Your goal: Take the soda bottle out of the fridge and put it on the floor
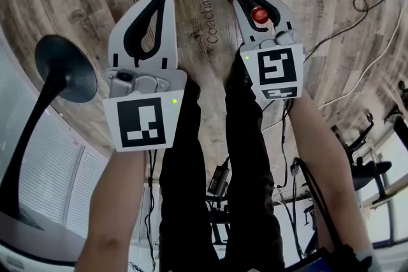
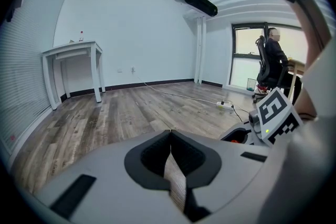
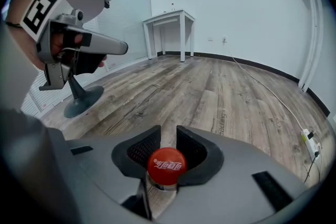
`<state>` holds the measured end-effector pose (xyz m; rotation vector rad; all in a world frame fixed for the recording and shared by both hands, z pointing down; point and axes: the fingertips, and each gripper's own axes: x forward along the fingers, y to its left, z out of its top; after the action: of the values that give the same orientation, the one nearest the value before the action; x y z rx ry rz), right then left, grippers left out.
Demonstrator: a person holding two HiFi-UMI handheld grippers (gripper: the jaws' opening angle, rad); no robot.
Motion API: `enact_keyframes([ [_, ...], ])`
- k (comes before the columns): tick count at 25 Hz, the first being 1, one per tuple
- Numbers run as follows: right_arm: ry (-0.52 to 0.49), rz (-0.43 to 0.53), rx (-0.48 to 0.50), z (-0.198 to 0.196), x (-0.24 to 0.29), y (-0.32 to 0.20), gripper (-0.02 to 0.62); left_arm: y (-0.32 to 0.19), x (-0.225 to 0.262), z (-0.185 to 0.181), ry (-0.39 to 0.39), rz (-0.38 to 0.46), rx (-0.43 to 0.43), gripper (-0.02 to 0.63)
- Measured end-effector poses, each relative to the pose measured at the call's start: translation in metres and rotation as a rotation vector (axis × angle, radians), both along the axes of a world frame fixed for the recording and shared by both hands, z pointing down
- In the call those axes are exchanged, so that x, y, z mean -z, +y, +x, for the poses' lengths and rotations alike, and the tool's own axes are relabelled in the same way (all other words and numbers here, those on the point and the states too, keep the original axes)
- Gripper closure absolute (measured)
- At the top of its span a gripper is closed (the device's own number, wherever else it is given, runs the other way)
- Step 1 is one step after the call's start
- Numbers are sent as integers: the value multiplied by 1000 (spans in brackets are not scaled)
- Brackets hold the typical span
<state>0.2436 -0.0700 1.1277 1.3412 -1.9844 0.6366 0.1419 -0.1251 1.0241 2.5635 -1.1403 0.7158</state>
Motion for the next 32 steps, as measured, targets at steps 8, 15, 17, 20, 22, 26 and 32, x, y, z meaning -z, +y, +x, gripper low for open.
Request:
enact_keyframes([
  [8,4,-19,49,-14,-3,6,459,4,5,-1,2,1,1,589],
  [15,5,17,49,-18,9,-1,451,7,9,-7,9,3,8,589],
  [17,4,27,45,-18,14,-2,449,9,11,-8,11,2,8,589],
  [20,-2,53,37,-20,26,-5,449,8,16,-8,11,5,5,589],
  [22,-6,83,24,-20,37,-12,449,5,21,-8,16,15,8,589],
  [26,-8,200,34,-23,67,-31,454,-1,36,-9,31,39,25,589],
  [32,-37,347,-9,-28,148,-69,484,-27,90,-12,53,102,58,589],
])
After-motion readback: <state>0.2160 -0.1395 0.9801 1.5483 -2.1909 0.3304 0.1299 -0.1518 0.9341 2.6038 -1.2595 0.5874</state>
